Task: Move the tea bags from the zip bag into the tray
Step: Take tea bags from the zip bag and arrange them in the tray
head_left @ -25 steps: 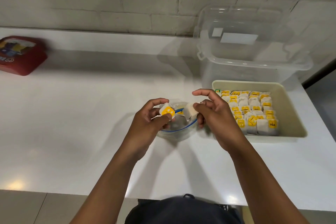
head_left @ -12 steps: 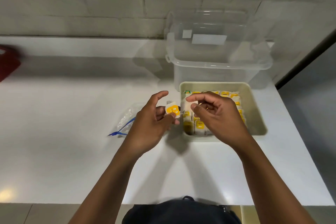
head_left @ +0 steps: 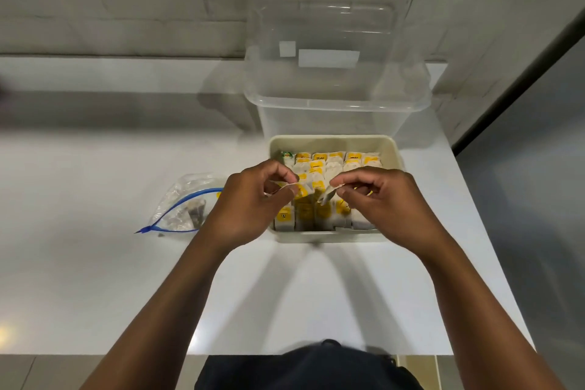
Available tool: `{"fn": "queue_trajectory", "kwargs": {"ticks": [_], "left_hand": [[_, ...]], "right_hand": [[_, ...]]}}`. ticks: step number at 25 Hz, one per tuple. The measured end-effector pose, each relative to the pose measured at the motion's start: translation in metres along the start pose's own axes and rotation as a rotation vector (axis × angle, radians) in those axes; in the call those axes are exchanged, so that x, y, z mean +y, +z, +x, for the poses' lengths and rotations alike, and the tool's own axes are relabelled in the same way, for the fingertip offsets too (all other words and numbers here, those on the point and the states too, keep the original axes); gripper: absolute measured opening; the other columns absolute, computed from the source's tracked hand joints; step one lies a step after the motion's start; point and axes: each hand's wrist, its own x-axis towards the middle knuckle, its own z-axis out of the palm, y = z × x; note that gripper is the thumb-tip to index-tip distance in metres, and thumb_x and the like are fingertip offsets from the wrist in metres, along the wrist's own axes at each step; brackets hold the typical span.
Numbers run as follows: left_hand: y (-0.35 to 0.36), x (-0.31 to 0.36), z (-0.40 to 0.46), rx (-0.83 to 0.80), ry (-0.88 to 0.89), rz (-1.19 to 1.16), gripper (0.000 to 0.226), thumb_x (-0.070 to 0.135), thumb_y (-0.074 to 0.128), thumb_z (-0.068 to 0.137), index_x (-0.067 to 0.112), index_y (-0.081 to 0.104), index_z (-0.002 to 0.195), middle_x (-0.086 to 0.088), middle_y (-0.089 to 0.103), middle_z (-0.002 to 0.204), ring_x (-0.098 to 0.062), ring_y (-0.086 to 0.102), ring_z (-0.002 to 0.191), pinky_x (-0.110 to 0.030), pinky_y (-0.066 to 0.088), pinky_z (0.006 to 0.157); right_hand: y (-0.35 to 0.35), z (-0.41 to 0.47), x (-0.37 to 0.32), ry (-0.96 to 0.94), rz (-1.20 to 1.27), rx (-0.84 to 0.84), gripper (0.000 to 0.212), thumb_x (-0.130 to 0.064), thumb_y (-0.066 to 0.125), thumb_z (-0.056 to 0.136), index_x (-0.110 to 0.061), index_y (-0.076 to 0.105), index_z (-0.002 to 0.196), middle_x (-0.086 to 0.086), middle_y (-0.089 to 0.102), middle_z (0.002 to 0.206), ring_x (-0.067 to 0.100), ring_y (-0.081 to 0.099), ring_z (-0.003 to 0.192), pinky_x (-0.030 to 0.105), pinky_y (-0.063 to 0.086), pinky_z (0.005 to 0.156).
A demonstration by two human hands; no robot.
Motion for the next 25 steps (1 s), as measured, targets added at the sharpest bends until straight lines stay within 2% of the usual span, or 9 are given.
{"fn": "queue_trajectory", "kwargs": {"ticks": [4, 7, 9, 11, 14, 17, 19, 22, 25], "left_hand": [[0.01, -0.006, 0.003, 0.047, 0.124, 0.266, 0.008, 0.025, 0.071, 0.088, 0.032, 0.067, 0.09, 0.012, 0.056, 0.091, -0.004, 0.056, 0.078, -0.016, 0.043, 0.07], [0.011, -0.006, 0.004, 0.016, 0.085, 0.29, 0.006, 0.024, 0.069, 0.09, 0.028, 0.065, 0.092, 0.015, 0.061, 0.08, -0.002, 0.056, 0.069, -0.017, 0.043, 0.063], [0.012, -0.007, 0.006, -0.009, 0.058, 0.285, 0.005, 0.025, 0.067, 0.092, 0.028, 0.063, 0.093, 0.014, 0.062, 0.078, -0.001, 0.055, 0.067, -0.017, 0.043, 0.06], [0.015, -0.006, 0.008, -0.045, 0.066, 0.314, 0.004, 0.025, 0.063, 0.093, 0.028, 0.06, 0.091, 0.013, 0.062, 0.079, -0.004, 0.057, 0.071, -0.023, 0.046, 0.062], [0.018, -0.009, 0.014, -0.142, 0.06, 0.457, 0.007, 0.027, 0.054, 0.097, 0.029, 0.051, 0.09, 0.009, 0.06, 0.078, -0.011, 0.055, 0.074, -0.035, 0.048, 0.066], [0.017, -0.01, 0.023, -0.256, 0.077, 0.648, 0.01, 0.026, 0.05, 0.098, 0.027, 0.042, 0.093, 0.001, 0.058, 0.077, -0.022, 0.056, 0.072, -0.042, 0.05, 0.065], [0.019, -0.007, 0.032, -0.362, 0.091, 0.859, 0.018, 0.022, 0.052, 0.098, 0.026, 0.035, 0.096, 0.0, 0.052, 0.08, -0.023, 0.055, 0.072, -0.038, 0.048, 0.063], [0.026, 0.001, 0.045, -0.485, 0.129, 1.046, 0.012, 0.024, 0.05, 0.099, 0.02, 0.041, 0.106, -0.003, 0.05, 0.086, -0.026, 0.052, 0.074, -0.035, 0.044, 0.063], [0.031, 0.005, 0.058, -0.608, 0.082, 1.069, 0.016, 0.026, 0.049, 0.098, 0.022, 0.048, 0.113, -0.004, 0.058, 0.102, -0.025, 0.057, 0.086, -0.037, 0.049, 0.074]], "right_hand": [[0.002, 0.009, 0.021, -0.042, -0.154, 0.013, 0.01, -0.024, 0.074, 0.086, -0.033, 0.077, 0.088, -0.009, 0.062, 0.083, 0.007, 0.058, 0.073, 0.03, 0.051, 0.073], [0.001, 0.018, 0.031, -0.035, -0.197, -0.014, 0.006, -0.031, 0.072, 0.087, -0.036, 0.076, 0.087, -0.011, 0.057, 0.087, 0.007, 0.058, 0.073, 0.036, 0.052, 0.075], [0.001, 0.023, 0.034, -0.035, -0.218, -0.047, 0.005, -0.034, 0.071, 0.088, -0.037, 0.075, 0.087, -0.013, 0.058, 0.091, 0.005, 0.059, 0.075, 0.035, 0.052, 0.077], [0.003, 0.028, 0.037, -0.028, -0.236, -0.08, 0.005, -0.036, 0.07, 0.088, -0.038, 0.074, 0.086, -0.016, 0.058, 0.094, 0.002, 0.06, 0.077, 0.032, 0.051, 0.077], [0.006, 0.033, 0.04, -0.057, -0.274, -0.1, 0.003, -0.038, 0.069, 0.088, -0.038, 0.072, 0.086, -0.019, 0.058, 0.096, -0.001, 0.06, 0.078, 0.026, 0.049, 0.074], [0.008, 0.036, 0.039, -0.087, -0.233, -0.152, 0.008, -0.026, 0.069, 0.09, -0.031, 0.073, 0.085, -0.017, 0.065, 0.086, -0.001, 0.06, 0.077, 0.012, 0.043, 0.07], [0.014, 0.039, 0.041, -0.082, -0.261, -0.208, 0.009, -0.024, 0.067, 0.091, -0.027, 0.075, 0.087, -0.016, 0.068, 0.079, 0.002, 0.061, 0.078, 0.017, 0.046, 0.07], [0.022, 0.044, 0.046, -0.019, -0.354, -0.341, 0.011, -0.022, 0.061, 0.092, -0.023, 0.072, 0.089, -0.009, 0.065, 0.078, 0.014, 0.06, 0.082, 0.029, 0.048, 0.07], [0.024, 0.049, 0.046, -0.008, -0.381, -0.456, 0.01, -0.021, 0.058, 0.095, -0.018, 0.065, 0.088, -0.01, 0.057, 0.073, 0.012, 0.054, 0.076, 0.025, 0.042, 0.064]]}}
